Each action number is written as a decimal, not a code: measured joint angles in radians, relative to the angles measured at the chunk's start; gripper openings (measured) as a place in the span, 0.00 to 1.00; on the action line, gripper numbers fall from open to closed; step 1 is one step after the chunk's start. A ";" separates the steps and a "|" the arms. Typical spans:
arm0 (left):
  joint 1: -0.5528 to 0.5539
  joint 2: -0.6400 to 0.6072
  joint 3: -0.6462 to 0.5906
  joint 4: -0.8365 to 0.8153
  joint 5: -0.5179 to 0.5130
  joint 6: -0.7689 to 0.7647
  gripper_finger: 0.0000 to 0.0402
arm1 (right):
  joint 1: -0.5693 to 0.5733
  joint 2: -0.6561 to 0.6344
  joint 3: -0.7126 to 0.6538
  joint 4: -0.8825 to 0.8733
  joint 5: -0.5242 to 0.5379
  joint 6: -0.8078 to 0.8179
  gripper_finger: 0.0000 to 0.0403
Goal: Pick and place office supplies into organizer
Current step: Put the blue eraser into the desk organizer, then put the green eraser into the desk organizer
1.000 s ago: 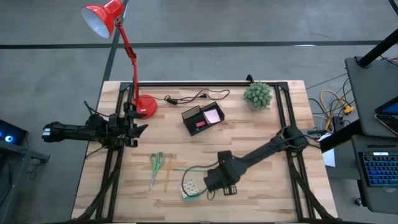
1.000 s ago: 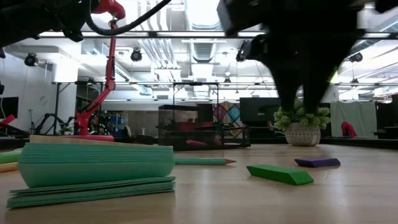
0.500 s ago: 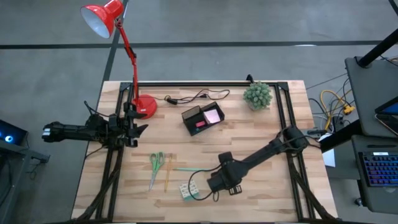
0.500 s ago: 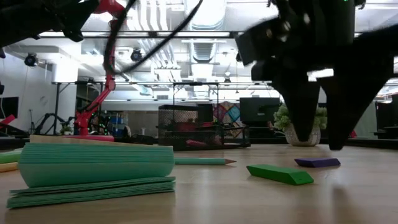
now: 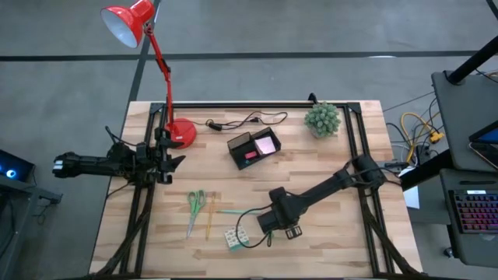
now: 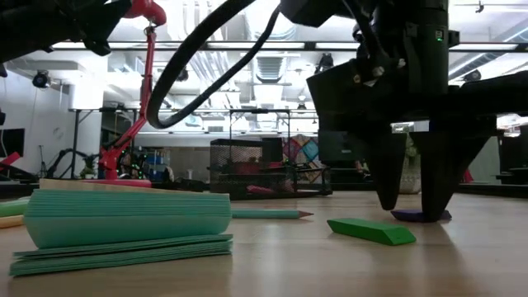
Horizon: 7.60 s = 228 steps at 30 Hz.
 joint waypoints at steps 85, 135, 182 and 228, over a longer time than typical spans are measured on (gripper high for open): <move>0.000 0.000 0.000 -0.001 0.000 -0.001 0.47 | -0.340 0.002 0.233 0.236 0.210 -0.400 0.14; 0.000 0.000 0.000 -0.001 0.000 -0.001 0.47 | -0.483 0.045 0.229 0.256 0.210 -0.494 0.35; 0.000 -0.003 0.002 0.007 0.000 0.001 0.47 | 0.099 0.092 0.386 -0.114 0.149 1.433 0.51; 0.000 -0.012 0.001 0.005 0.001 0.001 0.47 | 0.111 0.264 0.440 -0.122 0.043 1.250 0.12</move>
